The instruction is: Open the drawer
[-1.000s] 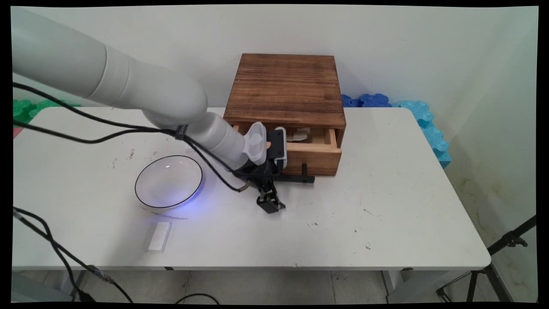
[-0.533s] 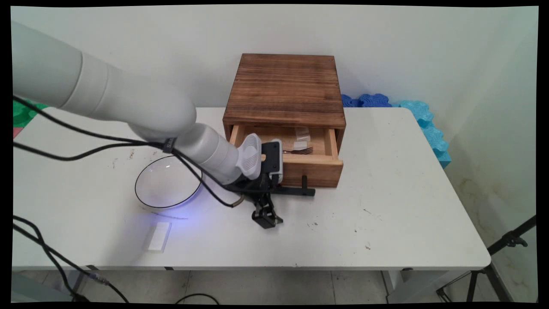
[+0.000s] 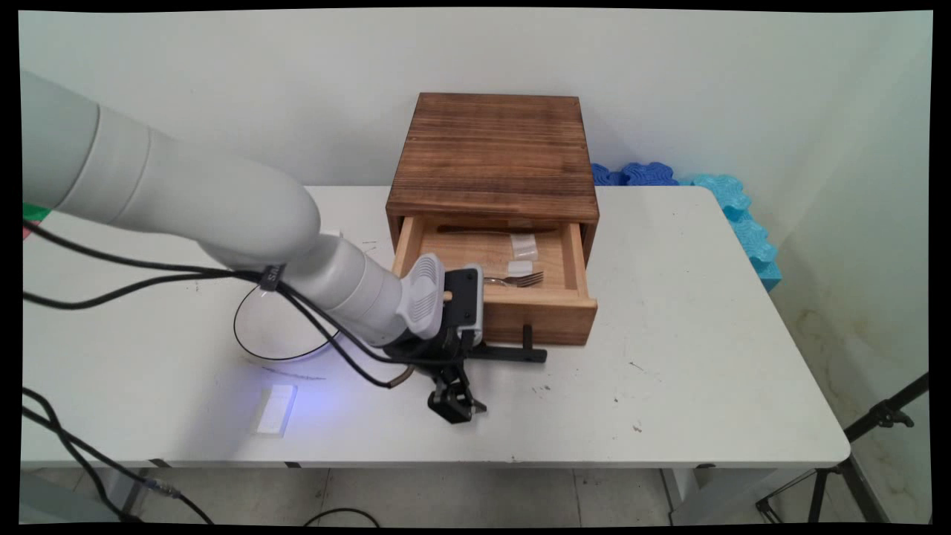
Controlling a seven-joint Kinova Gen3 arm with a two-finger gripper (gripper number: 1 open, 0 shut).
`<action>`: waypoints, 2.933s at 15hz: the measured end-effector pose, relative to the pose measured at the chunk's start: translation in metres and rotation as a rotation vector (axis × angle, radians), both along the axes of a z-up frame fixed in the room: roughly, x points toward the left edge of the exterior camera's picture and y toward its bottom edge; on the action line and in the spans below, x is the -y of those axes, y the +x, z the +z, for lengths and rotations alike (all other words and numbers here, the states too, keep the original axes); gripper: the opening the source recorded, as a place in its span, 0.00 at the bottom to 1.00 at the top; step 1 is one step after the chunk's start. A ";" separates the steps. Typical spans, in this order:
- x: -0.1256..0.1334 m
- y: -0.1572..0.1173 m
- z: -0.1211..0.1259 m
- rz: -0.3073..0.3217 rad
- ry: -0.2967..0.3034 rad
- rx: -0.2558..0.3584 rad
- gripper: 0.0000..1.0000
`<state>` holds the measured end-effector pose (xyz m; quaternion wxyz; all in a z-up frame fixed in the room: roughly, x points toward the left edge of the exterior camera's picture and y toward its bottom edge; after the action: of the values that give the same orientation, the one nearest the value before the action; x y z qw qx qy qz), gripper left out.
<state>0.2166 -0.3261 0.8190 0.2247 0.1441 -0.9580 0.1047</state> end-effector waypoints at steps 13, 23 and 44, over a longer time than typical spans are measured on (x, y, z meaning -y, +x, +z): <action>-0.043 -0.008 0.000 -0.032 0.001 -0.016 1.00; -0.071 -0.017 -0.002 -0.019 0.005 -0.035 1.00; -0.105 -0.023 0.003 -0.002 0.030 -0.062 1.00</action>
<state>0.1932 -0.2212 0.8216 0.2523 0.1495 -0.9522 0.0857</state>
